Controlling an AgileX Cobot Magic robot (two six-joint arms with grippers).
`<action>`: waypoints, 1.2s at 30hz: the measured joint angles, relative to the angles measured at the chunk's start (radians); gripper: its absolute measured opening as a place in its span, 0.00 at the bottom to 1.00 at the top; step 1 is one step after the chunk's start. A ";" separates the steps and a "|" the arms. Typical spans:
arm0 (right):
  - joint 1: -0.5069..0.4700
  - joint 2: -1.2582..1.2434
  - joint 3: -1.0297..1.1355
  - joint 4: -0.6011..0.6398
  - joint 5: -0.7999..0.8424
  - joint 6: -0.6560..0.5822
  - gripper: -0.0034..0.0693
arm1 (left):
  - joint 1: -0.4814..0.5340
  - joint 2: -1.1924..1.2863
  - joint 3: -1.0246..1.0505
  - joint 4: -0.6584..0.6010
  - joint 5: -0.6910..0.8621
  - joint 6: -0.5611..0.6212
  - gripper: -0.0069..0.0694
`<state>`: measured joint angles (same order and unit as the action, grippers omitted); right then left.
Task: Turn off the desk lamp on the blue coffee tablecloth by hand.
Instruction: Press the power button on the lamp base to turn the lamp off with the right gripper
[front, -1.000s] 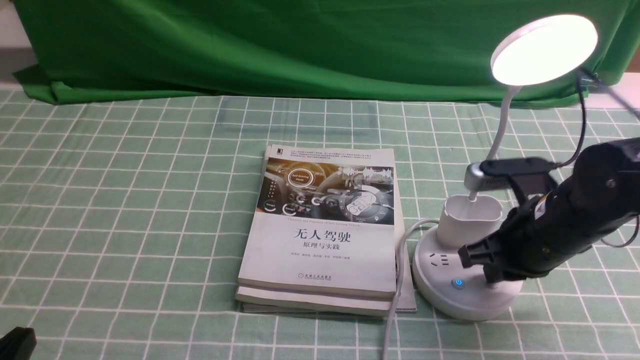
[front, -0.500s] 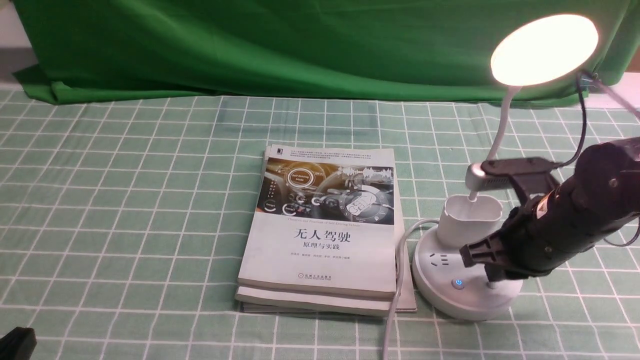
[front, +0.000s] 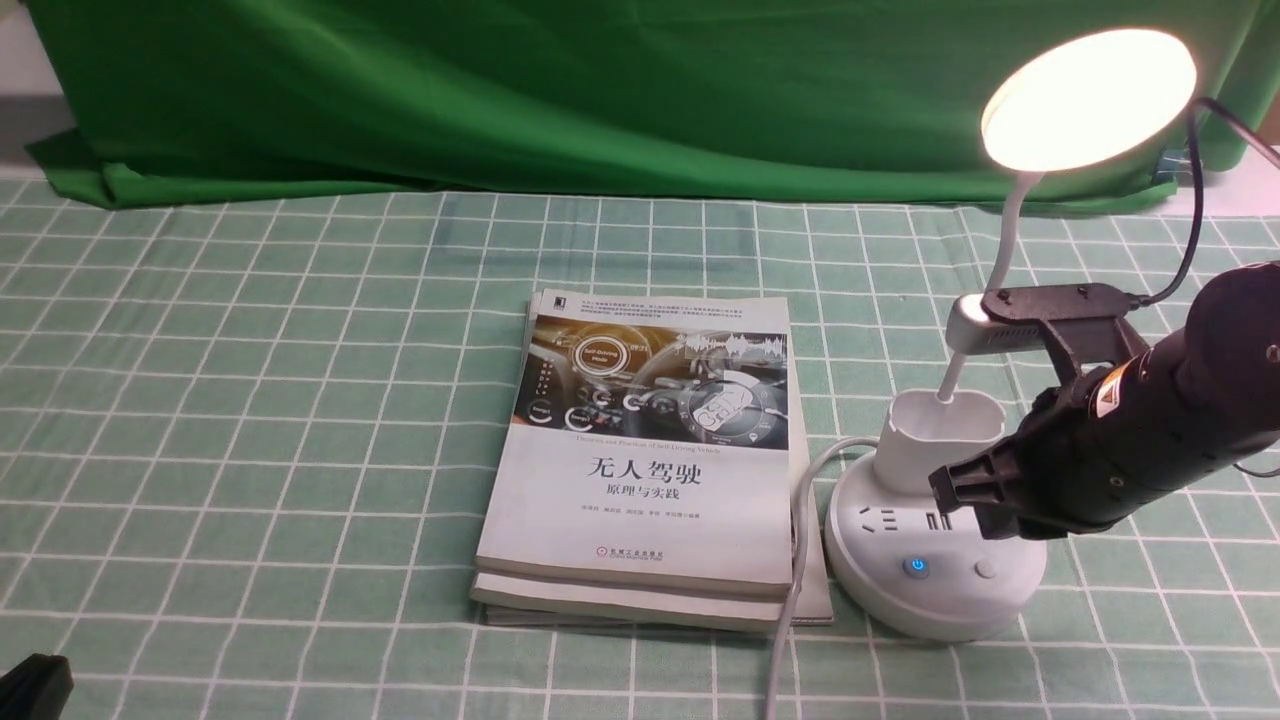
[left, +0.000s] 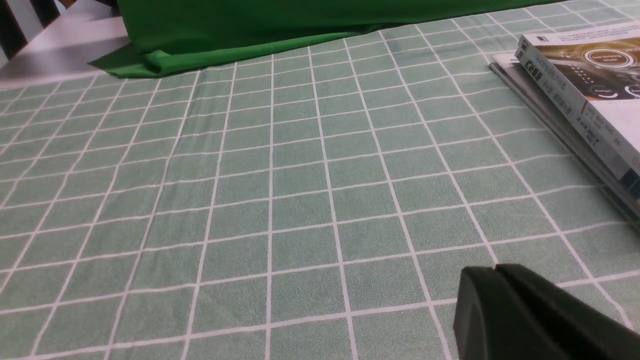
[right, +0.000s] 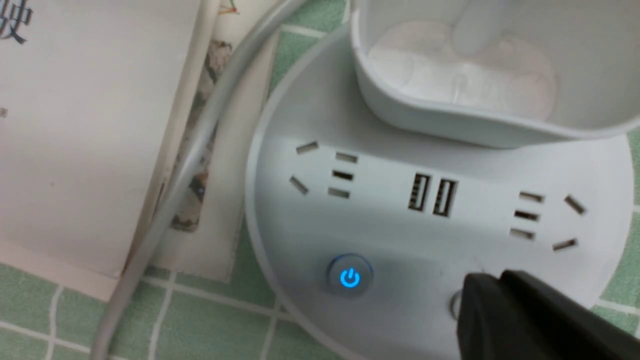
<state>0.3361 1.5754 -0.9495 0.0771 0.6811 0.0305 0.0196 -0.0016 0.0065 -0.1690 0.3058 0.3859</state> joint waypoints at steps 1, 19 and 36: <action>0.000 0.000 0.000 0.000 0.000 0.000 0.10 | 0.000 0.000 0.000 0.000 0.000 0.000 0.09; 0.000 0.075 0.002 0.000 -0.002 -0.001 0.10 | 0.000 0.000 0.000 0.000 0.000 0.000 0.09; 0.000 0.088 -0.003 -0.001 -0.004 -0.001 0.10 | 0.000 0.000 0.000 0.000 0.000 0.000 0.09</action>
<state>0.3361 1.6633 -0.9525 0.0761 0.6776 0.0297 0.0196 -0.0016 0.0065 -0.1690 0.3058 0.3859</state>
